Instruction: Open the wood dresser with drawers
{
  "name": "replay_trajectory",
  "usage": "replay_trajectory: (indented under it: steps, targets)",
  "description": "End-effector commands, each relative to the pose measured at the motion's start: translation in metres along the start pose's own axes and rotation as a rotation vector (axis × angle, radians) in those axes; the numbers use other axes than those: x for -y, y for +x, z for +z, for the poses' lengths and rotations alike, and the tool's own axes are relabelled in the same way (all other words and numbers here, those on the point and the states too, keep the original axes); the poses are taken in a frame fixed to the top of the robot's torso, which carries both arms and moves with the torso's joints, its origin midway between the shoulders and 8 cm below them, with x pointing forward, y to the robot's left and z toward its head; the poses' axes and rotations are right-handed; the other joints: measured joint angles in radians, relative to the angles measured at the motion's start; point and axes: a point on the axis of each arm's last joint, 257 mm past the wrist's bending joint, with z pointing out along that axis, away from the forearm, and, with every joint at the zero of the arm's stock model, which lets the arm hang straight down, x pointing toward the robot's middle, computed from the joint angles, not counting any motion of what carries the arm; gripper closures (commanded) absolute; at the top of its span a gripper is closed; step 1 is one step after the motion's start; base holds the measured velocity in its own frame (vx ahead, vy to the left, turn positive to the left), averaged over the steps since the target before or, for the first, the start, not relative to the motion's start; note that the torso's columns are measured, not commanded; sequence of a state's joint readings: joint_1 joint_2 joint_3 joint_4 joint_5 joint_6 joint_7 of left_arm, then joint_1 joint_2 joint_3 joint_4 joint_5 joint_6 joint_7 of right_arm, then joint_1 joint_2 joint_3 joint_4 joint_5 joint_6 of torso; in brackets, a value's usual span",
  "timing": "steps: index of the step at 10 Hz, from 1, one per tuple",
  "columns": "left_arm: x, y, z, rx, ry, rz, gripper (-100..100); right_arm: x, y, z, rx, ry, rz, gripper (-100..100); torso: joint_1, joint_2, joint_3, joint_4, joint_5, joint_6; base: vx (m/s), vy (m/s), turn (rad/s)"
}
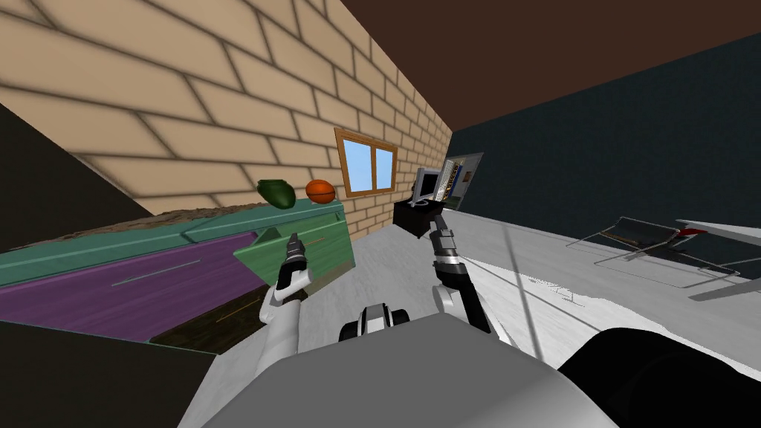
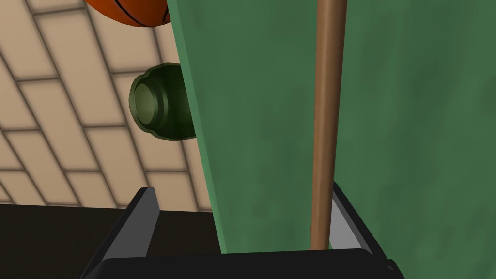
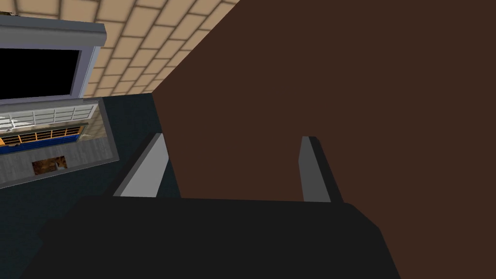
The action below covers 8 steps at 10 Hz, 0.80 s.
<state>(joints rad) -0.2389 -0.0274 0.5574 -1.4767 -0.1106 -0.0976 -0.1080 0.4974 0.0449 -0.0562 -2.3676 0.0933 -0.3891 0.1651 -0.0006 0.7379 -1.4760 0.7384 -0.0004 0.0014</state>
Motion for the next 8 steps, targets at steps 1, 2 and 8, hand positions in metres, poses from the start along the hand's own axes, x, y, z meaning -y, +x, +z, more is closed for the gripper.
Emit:
replay_trajectory:
  steps: [1,2,8]
  targets:
    - [0.003,-0.019,0.011,0.045,-0.007,0.001,-100,0.0,0.0,0.0,0.0,0.0,0.0,0,-0.001,0.002,0.001,0.001,-0.001,0.0,-0.084,-0.003,-0.115]
    - [0.005,-0.03,0.017,0.072,-0.012,0.0,-100,0.0,0.0,0.0,0.0,0.0,0.0,0,-0.002,0.001,0.001,0.001,-0.001,-0.003,-0.07,0.004,-0.191]
    - [-0.004,-0.035,0.016,0.08,-0.033,-0.002,0,0.0,0.0,0.0,0.0,0.0,0.0,0,0.0,0.0,0.0,0.0,0.0,-0.001,-0.024,0.002,-0.045]
